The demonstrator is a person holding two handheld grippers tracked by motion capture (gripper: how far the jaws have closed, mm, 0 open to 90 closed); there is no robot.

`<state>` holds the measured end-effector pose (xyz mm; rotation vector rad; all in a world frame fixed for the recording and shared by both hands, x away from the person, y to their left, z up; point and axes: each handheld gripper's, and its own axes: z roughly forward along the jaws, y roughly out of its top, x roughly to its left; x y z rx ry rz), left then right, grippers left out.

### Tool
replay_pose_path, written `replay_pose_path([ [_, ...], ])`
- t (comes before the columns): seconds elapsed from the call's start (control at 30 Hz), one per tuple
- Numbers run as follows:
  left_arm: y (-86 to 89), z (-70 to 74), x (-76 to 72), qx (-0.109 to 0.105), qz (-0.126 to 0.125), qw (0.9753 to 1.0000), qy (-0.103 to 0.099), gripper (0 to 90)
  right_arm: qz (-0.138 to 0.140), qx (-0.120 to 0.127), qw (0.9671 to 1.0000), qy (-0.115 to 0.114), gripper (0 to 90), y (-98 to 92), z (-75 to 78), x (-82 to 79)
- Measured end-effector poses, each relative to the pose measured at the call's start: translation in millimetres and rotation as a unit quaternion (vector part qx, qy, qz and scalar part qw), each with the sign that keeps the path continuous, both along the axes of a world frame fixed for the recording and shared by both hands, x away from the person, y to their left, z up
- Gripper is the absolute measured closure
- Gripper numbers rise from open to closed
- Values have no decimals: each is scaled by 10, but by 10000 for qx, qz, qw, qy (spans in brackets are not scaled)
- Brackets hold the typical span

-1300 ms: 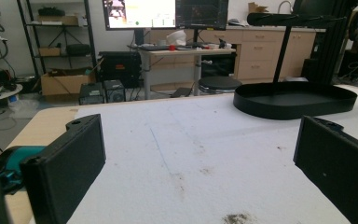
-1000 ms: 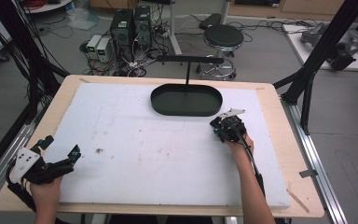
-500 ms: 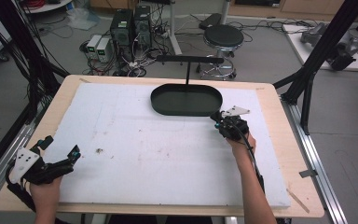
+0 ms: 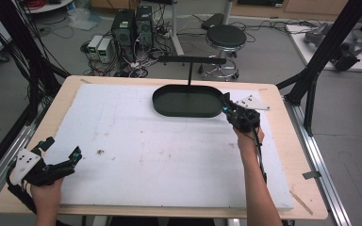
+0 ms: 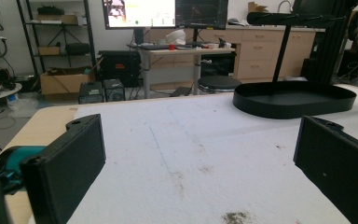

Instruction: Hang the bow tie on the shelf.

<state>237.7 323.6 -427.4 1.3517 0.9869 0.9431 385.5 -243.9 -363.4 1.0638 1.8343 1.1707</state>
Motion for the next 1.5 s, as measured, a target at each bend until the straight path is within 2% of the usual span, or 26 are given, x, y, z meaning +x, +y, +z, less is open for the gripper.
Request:
replay_pose_path([
  [0.17,2,-3,3,11,3,10000,19,25,85,136,9997,-195,753,32,165,25],
  [0.47,15,-13,12,-4,9,10000,20,25,419,359,9972,-513,753,185,552,121],
  [0.5,19,-15,13,0,15,10000,33,25,430,401,9970,-495,752,193,582,137],
  [0.63,21,-20,16,-8,10,10000,43,25,502,527,9958,-549,752,223,707,243],
  [0.83,27,-16,17,-38,16,10000,15,25,555,577,9946,-661,752,235,824,359],
  [0.87,27,-14,18,-43,15,10000,5,25,563,600,9939,-736,752,231,883,407],
  [1.0,30,-3,18,-48,12,10000,-3,25,576,617,9935,-761,752,232,966,501],
  [1.17,38,20,18,-40,27,10000,-16,25,532,675,9937,-714,752,219,958,623],
  [1.3,38,44,18,-60,16,10000,-41,25,451,775,9943,-572,752,183,864,739],
  [1.5,32,57,20,-51,-6,10000,-52,25,224,998,9934,-511,751,77,754,878],
])
